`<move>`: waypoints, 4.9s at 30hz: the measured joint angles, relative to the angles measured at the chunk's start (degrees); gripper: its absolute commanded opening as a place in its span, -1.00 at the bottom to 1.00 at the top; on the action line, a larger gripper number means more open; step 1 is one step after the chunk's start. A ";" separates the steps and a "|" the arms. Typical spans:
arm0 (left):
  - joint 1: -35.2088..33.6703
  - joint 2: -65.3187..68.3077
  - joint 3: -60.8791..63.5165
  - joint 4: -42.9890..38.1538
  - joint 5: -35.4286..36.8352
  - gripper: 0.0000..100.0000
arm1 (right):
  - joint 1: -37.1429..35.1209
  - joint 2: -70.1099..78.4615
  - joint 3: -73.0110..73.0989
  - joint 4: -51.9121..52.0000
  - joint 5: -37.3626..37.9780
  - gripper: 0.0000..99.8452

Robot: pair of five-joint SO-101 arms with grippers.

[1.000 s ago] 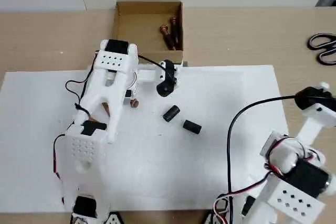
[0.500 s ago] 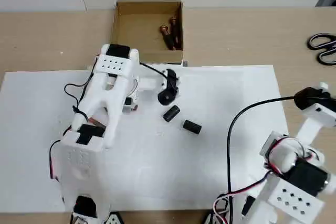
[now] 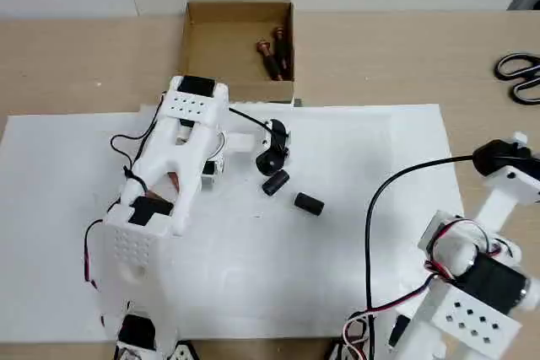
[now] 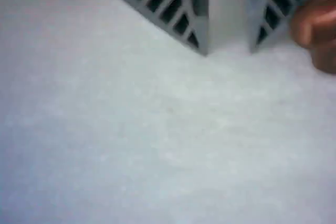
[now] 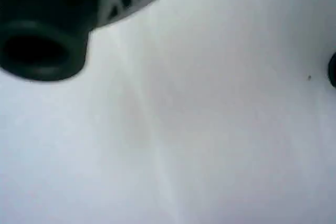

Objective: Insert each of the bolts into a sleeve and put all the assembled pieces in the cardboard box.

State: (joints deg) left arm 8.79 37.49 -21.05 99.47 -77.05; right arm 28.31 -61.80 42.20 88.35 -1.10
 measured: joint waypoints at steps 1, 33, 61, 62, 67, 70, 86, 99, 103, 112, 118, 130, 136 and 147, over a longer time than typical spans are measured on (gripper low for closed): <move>0.00 0.00 -0.09 0.00 0.00 -0.91 | 0.00 0.00 0.00 0.00 0.00 -0.99; -2.37 7.30 -12.04 -0.26 0.00 -0.91 | 0.00 0.00 0.00 0.00 0.00 -0.99; 3.08 -7.38 -15.38 -0.09 15.38 -0.99 | 0.00 0.00 0.00 -0.18 0.00 -0.99; 3.43 -9.41 -15.38 0.00 17.49 -0.99 | 0.00 0.00 0.00 -0.18 0.00 -0.99; 5.19 -18.73 -15.38 0.18 31.30 -0.99 | -4.57 0.00 -2.02 -0.18 0.00 -0.99; 6.07 -23.12 -15.38 0.18 43.60 -0.99 | -9.23 0.00 -5.10 -0.18 0.00 -0.99; 6.07 -56.26 -14.86 0.26 84.04 -0.99 | -35.60 -17.32 -8.70 2.46 0.00 -1.00; 6.07 -87.03 24.35 -9.58 112.26 -0.99 | -55.12 -30.07 8.26 -10.29 0.00 -1.00; 6.07 -99.87 41.67 -19.69 112.44 -0.99 | -58.55 -33.93 13.89 -15.65 0.00 -1.00; 6.07 -121.85 69.27 -34.46 112.44 -0.99 | -66.73 -36.66 23.74 -23.03 0.00 -1.00; 11.43 -126.68 74.64 -36.13 112.44 -0.99 | -73.05 -36.66 28.04 -26.02 0.00 -1.00; 18.46 -128.97 78.86 -38.86 112.44 -0.99 | -78.33 -36.66 30.24 -28.92 0.00 -1.00; 18.73 -128.88 78.86 -38.86 112.44 -0.99 | -78.33 -36.66 30.24 -28.92 3.96 -1.00; 23.30 -129.05 78.95 -32.26 112.18 -0.99 | -78.42 -36.57 30.24 -28.92 5.27 -1.00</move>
State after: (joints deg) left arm 32.09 -91.56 57.89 67.21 35.12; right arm -50.11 -98.37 72.44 59.43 4.18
